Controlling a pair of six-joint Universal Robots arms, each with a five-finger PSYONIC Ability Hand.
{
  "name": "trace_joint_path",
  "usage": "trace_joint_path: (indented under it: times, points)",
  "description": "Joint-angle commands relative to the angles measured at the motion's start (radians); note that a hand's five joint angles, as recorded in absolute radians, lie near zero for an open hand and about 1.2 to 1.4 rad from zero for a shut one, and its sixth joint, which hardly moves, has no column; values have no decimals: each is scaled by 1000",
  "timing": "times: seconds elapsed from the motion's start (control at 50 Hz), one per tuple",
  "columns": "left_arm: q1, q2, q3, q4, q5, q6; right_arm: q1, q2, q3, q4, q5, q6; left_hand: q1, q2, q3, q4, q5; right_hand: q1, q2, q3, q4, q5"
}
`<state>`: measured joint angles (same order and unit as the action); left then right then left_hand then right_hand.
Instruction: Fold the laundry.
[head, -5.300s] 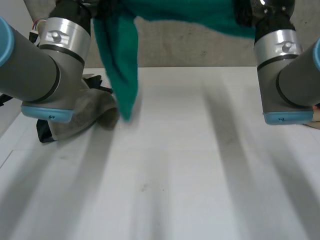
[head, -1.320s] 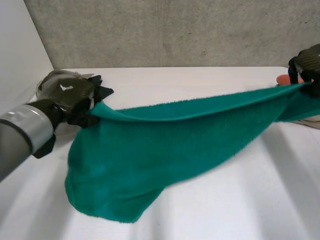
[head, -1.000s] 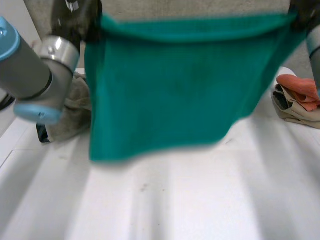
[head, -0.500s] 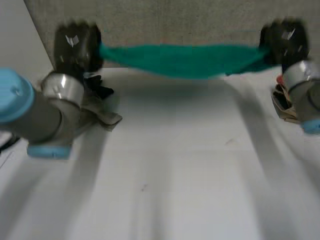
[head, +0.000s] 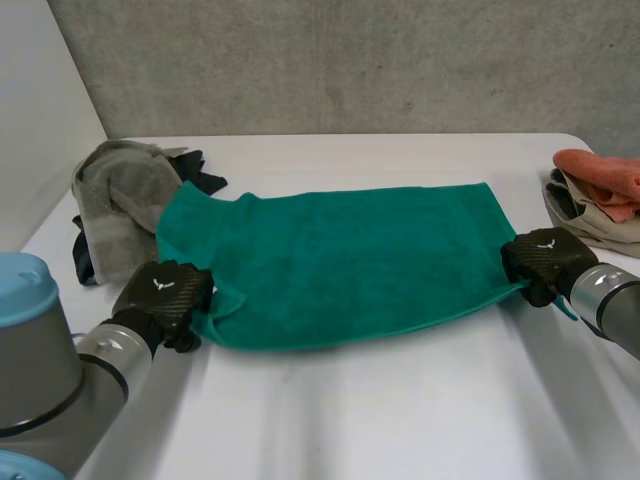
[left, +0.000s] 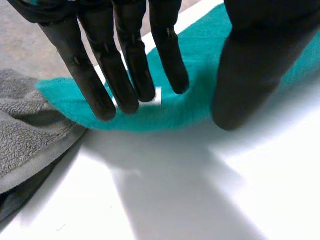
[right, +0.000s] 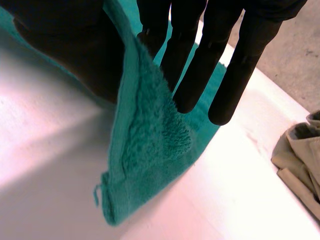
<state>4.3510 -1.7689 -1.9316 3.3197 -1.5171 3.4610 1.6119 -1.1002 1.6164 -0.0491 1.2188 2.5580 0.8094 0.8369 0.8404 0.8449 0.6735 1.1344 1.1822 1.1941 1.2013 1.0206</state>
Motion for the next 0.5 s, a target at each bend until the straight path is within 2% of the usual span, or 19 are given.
trace_joint_path:
  times: [0.02, 0.12, 0.26, 0.4, 0.5]
  points:
    - [36, 66, 43, -78, 95, 107, 11, -27, 51, -75, -19, 21, -308, -335, -339, -343, -347, 262, 214, 202, 195, 201]
    - [85, 66, 120, -91, 176, 168, 23, -26, 72, -112, -13, 18, -332, -359, -363, -367, -370, 262, 214, 202, 195, 201]
    - [99, -15, 218, -152, 242, 219, 26, -24, 82, -115, -12, 16, -276, -303, -307, -311, -315, 262, 214, 202, 195, 201]
    - [64, -174, 319, -190, 304, 314, 26, -14, 86, -118, -12, 8, -173, -201, -204, -209, -212, 262, 214, 202, 195, 201]
    - [33, -296, 417, -207, 295, 392, 25, -3, 88, -113, -12, -4, -123, -151, -154, -159, -162, 262, 214, 202, 195, 201]
